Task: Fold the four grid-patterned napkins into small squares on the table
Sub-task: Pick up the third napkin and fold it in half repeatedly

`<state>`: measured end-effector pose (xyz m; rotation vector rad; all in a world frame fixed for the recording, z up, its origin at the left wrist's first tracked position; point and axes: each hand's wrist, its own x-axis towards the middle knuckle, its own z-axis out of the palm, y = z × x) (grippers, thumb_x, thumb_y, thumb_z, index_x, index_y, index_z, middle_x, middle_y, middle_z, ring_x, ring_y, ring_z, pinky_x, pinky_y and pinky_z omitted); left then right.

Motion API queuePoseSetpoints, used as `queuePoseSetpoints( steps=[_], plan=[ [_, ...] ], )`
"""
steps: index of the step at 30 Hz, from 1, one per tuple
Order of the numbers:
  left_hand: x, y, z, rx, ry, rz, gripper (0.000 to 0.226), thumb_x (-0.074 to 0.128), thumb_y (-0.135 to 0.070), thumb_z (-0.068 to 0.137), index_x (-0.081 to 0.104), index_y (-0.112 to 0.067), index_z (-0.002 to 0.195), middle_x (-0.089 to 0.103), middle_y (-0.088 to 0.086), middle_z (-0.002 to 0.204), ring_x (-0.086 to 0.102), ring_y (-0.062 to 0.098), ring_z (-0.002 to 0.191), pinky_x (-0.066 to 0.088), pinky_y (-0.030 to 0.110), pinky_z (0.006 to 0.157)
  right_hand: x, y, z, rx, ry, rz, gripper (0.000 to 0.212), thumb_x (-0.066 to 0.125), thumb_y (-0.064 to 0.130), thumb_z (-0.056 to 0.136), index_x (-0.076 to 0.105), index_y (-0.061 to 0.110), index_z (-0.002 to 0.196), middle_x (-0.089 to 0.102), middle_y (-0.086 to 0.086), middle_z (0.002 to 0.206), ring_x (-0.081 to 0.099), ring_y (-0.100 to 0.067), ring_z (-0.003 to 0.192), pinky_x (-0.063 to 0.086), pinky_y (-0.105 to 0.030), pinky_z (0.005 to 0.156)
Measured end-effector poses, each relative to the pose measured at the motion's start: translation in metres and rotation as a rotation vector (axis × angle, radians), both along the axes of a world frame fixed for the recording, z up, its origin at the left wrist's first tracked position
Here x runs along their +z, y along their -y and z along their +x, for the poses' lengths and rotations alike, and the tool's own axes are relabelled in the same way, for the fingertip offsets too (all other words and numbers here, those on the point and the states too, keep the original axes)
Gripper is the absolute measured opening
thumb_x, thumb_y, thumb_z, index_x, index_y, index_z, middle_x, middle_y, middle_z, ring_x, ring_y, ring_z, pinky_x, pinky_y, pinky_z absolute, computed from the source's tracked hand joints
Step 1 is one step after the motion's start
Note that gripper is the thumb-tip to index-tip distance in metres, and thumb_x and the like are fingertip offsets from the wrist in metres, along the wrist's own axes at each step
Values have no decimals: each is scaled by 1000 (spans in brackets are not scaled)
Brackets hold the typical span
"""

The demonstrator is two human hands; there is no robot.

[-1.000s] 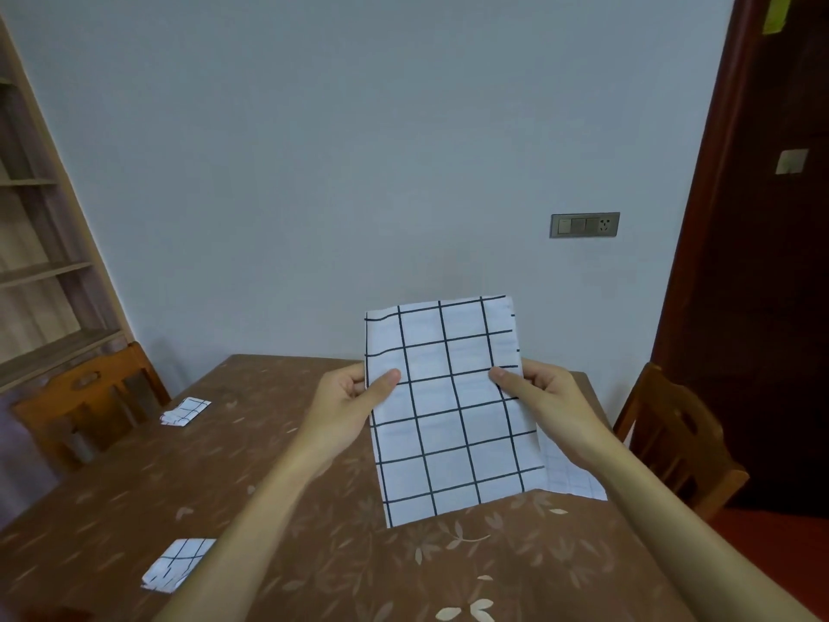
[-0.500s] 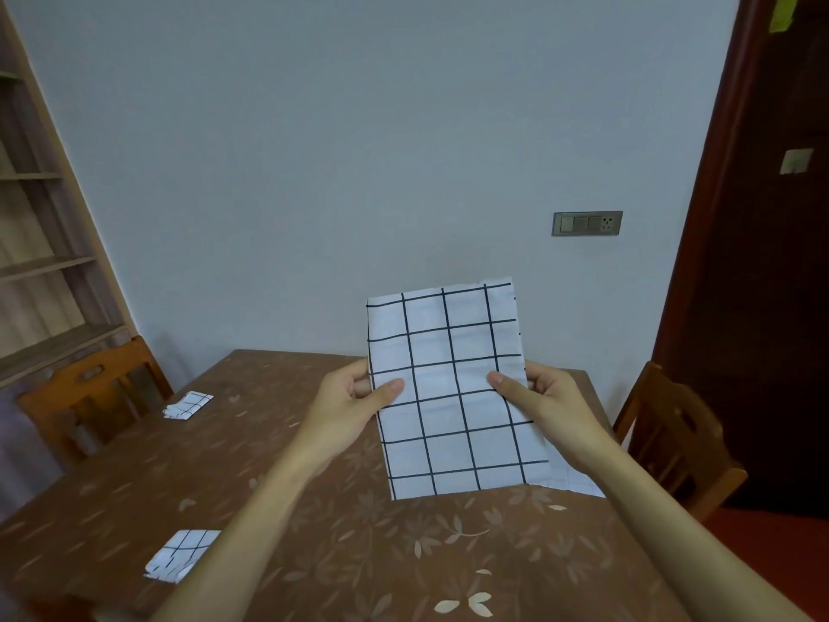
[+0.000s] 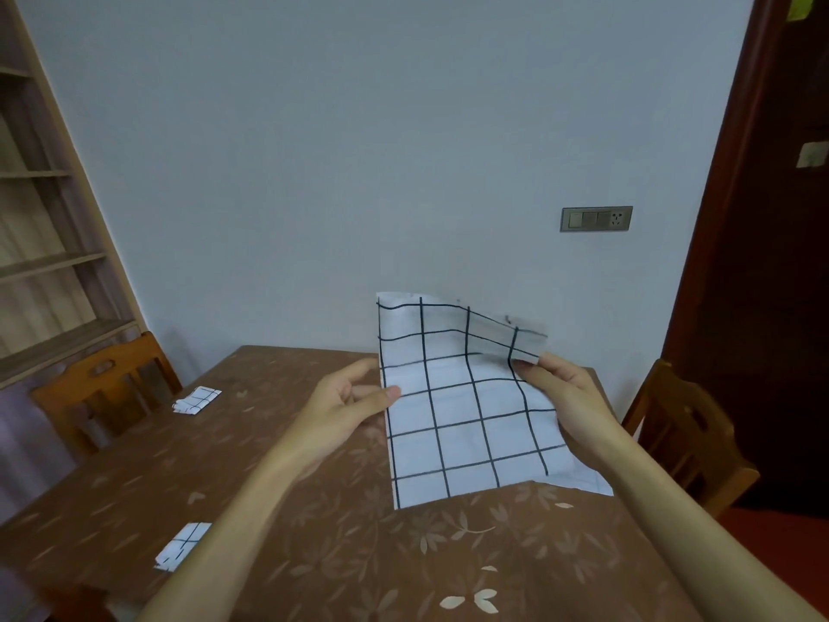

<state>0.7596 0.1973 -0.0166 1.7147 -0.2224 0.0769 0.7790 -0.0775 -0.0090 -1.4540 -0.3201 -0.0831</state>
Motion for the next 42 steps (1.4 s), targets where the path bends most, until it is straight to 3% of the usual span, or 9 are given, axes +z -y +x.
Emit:
queuePoseSetpoints(
  steps=[3,6,9,14,20,23,28,35,42],
  plan=[
    [-4,3,1,33,20,31,53,69,-16,91,50,-5,139,65,7,62,56,5,53,51,20,54,1,1,2,24,39,-58,21,56,8,98,68,25,97,74,24,74,72,1,82,54,-10,81],
    [1,1,2,107,64,-19,32,69,-13,93,63,-18,124,75,10,78,59,4,63,50,17,55,2,4,1,84,16,-130,18,57,5,97,68,14,108,63,15,51,63,-1,48,48,-7,52],
    [3,-4,2,63,72,-44,21,66,-11,95,74,-21,111,76,12,88,59,21,74,50,24,60,-2,10,4,33,10,-220,23,54,-3,97,72,10,97,75,10,68,69,-4,64,51,-12,58],
    [6,-1,-1,51,55,-90,26,53,1,99,74,-11,107,75,2,84,60,5,58,44,12,50,0,10,6,37,-16,-175,34,51,5,99,75,25,112,77,-2,108,72,-18,100,56,-33,88],
    [2,-2,3,42,81,-193,43,48,8,98,80,-15,80,71,2,77,57,15,61,44,19,53,5,4,10,37,-83,-78,41,45,3,98,78,20,79,74,-4,89,60,-24,80,48,-27,61],
    [-1,-2,7,107,196,-113,51,46,12,96,82,-19,77,68,0,71,44,14,56,33,19,50,6,0,11,17,-100,-79,33,47,11,99,77,20,89,75,-1,95,64,-23,87,46,-32,71],
    [-4,-1,4,157,241,-78,45,43,7,100,82,-12,86,78,4,91,61,15,73,50,19,56,6,-7,7,-33,-41,-180,26,51,20,101,75,30,99,76,24,90,70,7,83,53,-14,69],
    [-10,-8,5,186,193,4,16,80,-9,84,68,-19,82,70,0,78,61,20,67,46,27,68,3,-11,2,45,-44,-134,34,44,10,102,73,23,113,78,3,105,71,-18,102,57,-23,78],
    [-13,11,5,479,219,-312,19,79,-6,85,66,-17,93,79,0,88,72,15,78,54,32,75,-10,-18,5,230,-300,219,66,47,59,93,57,8,134,67,-28,122,68,-37,108,59,-33,80]
  ],
)
